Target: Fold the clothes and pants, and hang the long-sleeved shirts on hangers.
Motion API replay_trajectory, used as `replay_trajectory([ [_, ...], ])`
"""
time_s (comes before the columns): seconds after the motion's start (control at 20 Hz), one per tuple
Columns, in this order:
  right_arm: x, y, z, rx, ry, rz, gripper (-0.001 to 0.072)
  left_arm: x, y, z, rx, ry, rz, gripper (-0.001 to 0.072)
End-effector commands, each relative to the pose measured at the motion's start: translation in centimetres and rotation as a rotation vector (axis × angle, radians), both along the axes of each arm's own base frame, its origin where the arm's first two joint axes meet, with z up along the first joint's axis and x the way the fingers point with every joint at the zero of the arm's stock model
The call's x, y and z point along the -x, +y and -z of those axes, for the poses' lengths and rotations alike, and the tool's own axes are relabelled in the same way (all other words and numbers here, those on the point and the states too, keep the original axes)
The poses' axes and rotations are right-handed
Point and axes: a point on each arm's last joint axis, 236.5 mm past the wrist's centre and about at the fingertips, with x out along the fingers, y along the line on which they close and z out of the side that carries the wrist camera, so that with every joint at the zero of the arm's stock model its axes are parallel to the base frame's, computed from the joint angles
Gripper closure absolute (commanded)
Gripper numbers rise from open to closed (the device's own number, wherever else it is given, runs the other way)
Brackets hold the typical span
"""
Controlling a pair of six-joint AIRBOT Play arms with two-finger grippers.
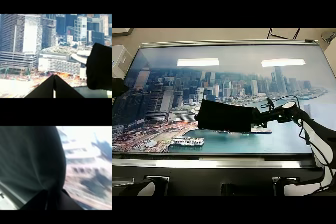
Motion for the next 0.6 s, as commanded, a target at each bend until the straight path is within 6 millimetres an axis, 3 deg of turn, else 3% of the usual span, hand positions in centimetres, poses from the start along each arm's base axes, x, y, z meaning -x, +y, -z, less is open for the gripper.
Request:
replay_trajectory([
  [0.0,-3.6,-0.6,-5.6,-0.131,-0.185,0.019,0.0673,0.1,0.0,0.1,0.002,0.006,0.000,0.0684],
  [0.15,-7.2,-7.0,-14.7,-0.097,-0.343,0.085,0.0673,-0.1,0.0,0.1,0.002,0.002,-0.002,0.0684],
  [0.25,-7.9,-13.4,-20.0,0.025,-0.391,0.187,0.0672,-0.1,0.0,0.1,0.002,0.002,-0.001,0.0683],
  [0.35,-7.1,-19.3,-24.3,0.148,-0.424,0.289,0.0672,-0.1,0.0,0.1,0.002,0.002,-0.001,0.0683],
  [0.55,-3.6,-28.5,-31.4,0.268,-0.459,0.511,0.0672,-0.1,0.0,0.1,0.002,0.002,-0.001,0.0683],
])
